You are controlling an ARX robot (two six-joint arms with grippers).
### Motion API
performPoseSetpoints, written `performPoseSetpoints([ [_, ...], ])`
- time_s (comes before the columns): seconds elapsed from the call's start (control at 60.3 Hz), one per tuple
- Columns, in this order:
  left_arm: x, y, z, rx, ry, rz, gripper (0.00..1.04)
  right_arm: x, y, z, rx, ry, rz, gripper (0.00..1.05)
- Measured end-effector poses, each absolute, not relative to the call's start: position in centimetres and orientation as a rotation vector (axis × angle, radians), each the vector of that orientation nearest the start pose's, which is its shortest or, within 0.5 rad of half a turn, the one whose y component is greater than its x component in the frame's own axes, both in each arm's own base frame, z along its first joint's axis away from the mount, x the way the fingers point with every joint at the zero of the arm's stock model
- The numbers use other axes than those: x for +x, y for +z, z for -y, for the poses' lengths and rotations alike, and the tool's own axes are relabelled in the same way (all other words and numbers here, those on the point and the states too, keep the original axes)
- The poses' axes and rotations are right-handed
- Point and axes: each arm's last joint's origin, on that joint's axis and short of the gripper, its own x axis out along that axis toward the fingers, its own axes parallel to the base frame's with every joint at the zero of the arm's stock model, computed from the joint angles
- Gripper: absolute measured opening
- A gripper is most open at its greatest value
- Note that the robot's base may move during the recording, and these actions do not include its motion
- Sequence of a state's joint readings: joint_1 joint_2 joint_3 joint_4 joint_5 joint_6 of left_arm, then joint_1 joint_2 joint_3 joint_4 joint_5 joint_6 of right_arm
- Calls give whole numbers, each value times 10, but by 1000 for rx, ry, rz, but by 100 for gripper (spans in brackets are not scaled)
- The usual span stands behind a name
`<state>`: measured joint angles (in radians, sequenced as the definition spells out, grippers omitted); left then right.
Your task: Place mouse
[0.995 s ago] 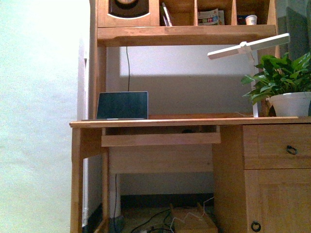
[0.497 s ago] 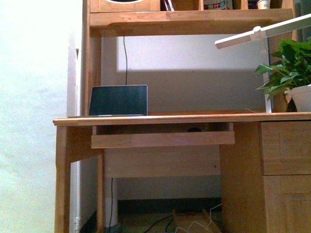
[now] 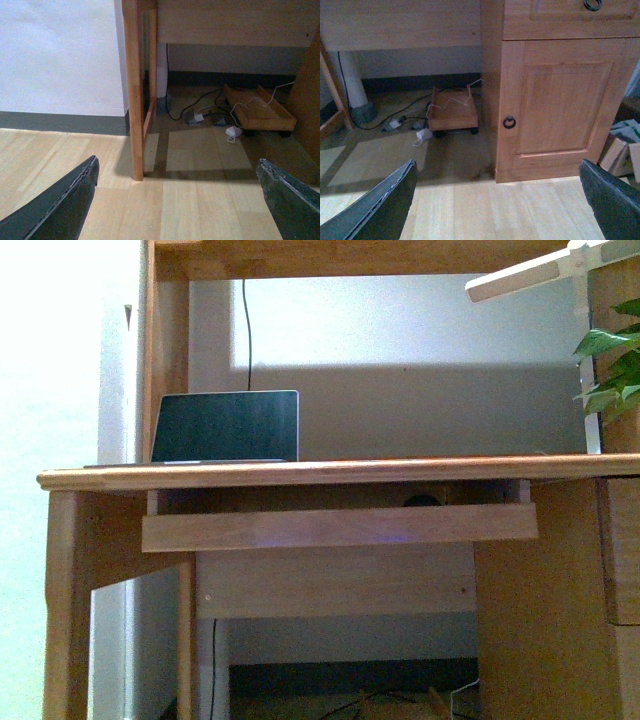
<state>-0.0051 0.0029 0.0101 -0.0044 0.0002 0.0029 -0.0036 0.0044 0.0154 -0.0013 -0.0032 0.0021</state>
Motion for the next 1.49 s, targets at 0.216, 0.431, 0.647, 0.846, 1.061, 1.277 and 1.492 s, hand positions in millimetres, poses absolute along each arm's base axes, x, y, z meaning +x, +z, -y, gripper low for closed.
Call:
performPoseSetpoints([
  [0.216, 97, 166, 0, 3, -5, 4, 97, 97, 168, 0, 2, 0, 10, 97],
  [0.431, 97, 166, 0, 3, -5, 4, 97, 97, 168, 0, 2, 0, 9, 97],
  [0.647, 97, 166, 0, 3, -5, 4, 97, 97, 168, 0, 2, 0, 9, 97],
  [0.846, 97, 166, 1, 3, -5, 4, 97, 97, 168, 0, 2, 0, 9, 97],
  [1.061, 97, 166, 0, 3, -5, 4, 97, 97, 168, 0, 2, 0, 9, 97],
  [1.277, 97, 166, 1, 3, -5, 4, 97, 97, 168, 0, 2, -1, 9, 97],
  [1.492, 97, 166, 1, 3, -5, 4, 97, 97, 168, 0, 2, 0, 9, 97],
])
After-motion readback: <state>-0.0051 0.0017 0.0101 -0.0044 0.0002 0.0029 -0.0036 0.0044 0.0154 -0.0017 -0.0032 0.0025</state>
